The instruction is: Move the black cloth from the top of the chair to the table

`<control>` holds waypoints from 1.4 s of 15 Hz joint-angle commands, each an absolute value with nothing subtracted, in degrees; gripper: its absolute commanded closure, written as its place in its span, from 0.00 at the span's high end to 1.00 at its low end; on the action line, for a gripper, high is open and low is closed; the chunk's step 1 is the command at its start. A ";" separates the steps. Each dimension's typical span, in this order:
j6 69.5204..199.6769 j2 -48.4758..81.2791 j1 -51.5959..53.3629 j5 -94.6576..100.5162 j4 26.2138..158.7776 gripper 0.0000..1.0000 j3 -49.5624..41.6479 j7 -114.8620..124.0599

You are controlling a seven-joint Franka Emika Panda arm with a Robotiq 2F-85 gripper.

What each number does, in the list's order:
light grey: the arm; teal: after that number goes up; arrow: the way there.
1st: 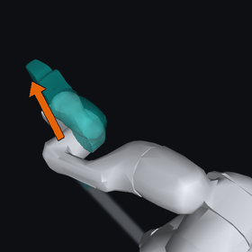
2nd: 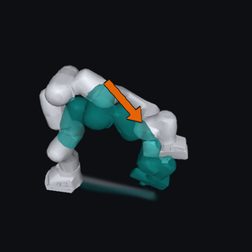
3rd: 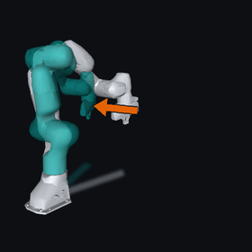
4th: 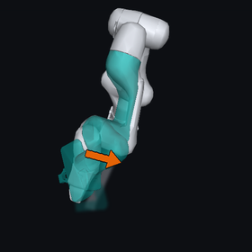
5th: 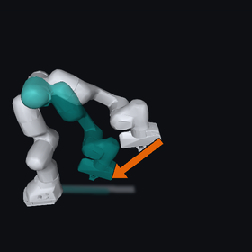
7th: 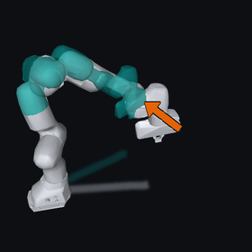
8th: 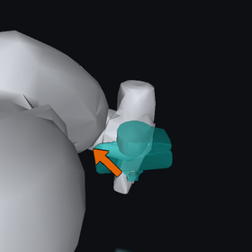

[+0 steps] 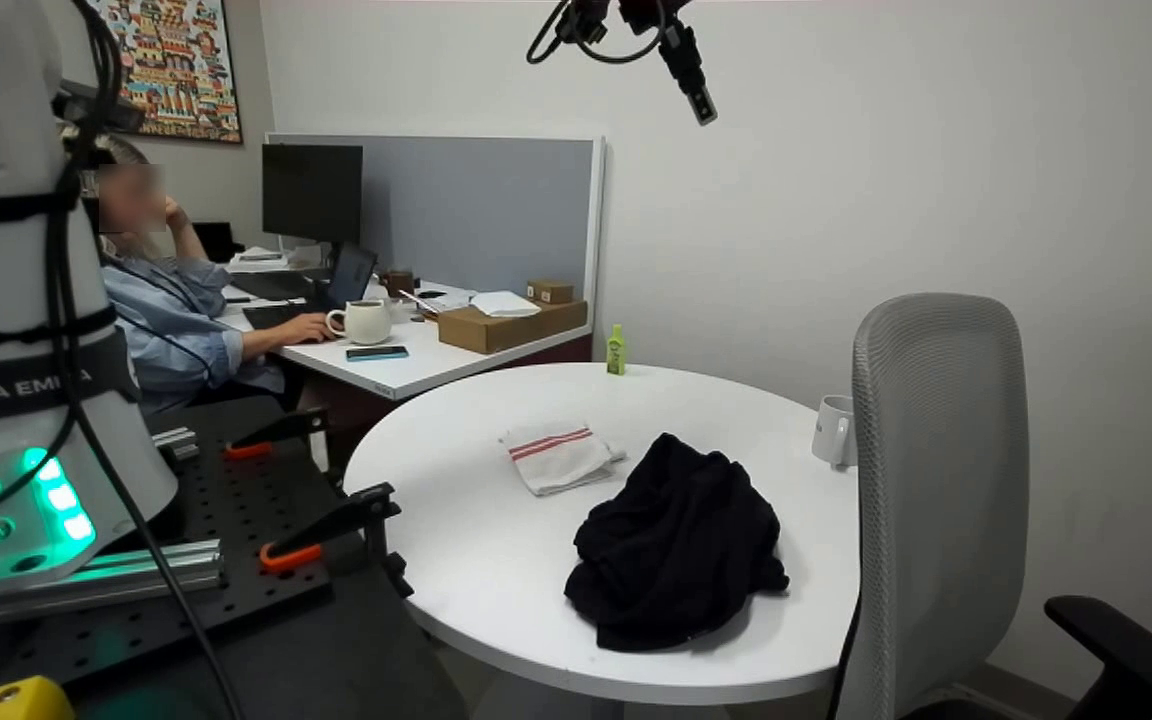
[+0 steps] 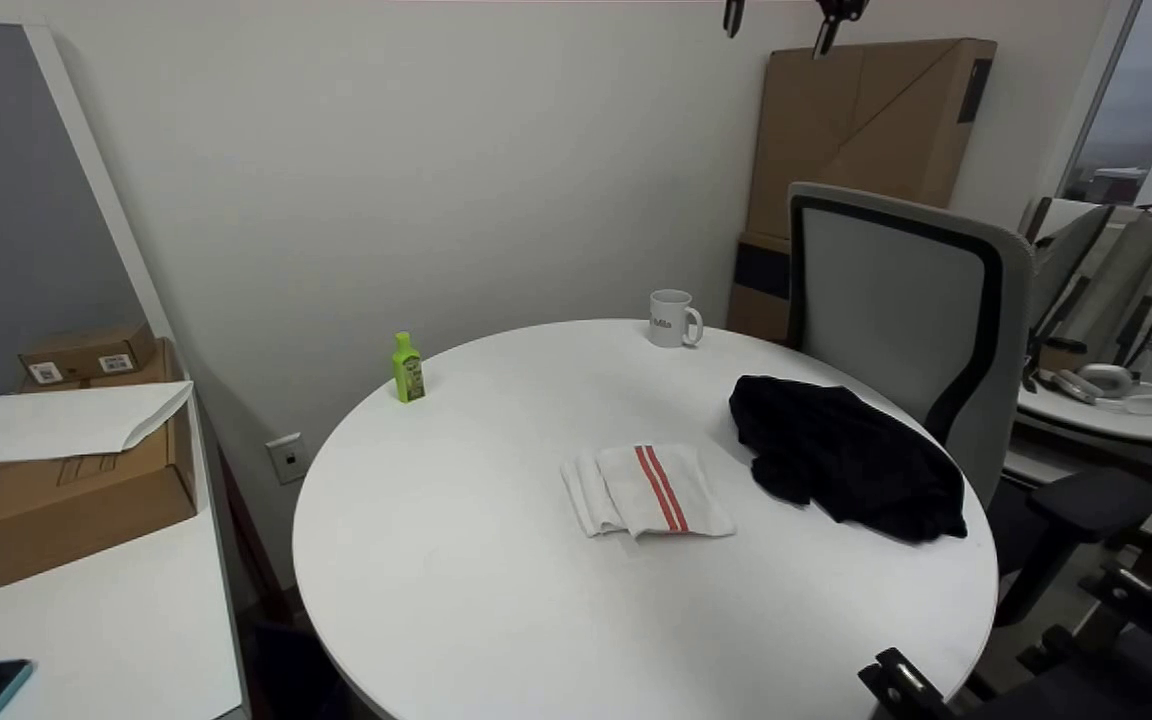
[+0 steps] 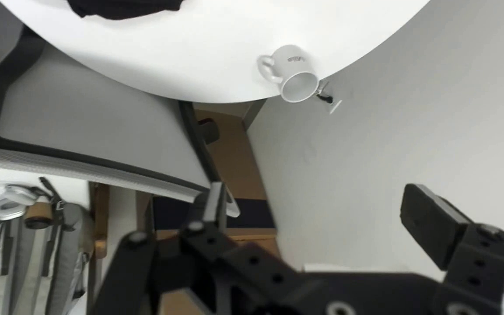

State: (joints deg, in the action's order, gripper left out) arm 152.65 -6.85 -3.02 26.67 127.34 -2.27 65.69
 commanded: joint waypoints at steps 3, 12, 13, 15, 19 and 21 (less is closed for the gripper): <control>154.05 -14.86 10.72 3.21 133.88 1.00 -11.74 41.50; 126.03 -23.68 15.51 -20.58 133.00 1.00 -22.53 6.07; 122.01 -25.30 21.73 -16.71 132.84 1.00 -29.50 7.22; 112.10 -23.41 12.10 -19.79 131.51 1.00 -22.92 2.14; 108.13 -23.18 4.16 -19.90 132.55 1.00 -16.78 1.06; 108.33 -23.07 2.44 -20.04 132.61 1.00 -15.17 1.25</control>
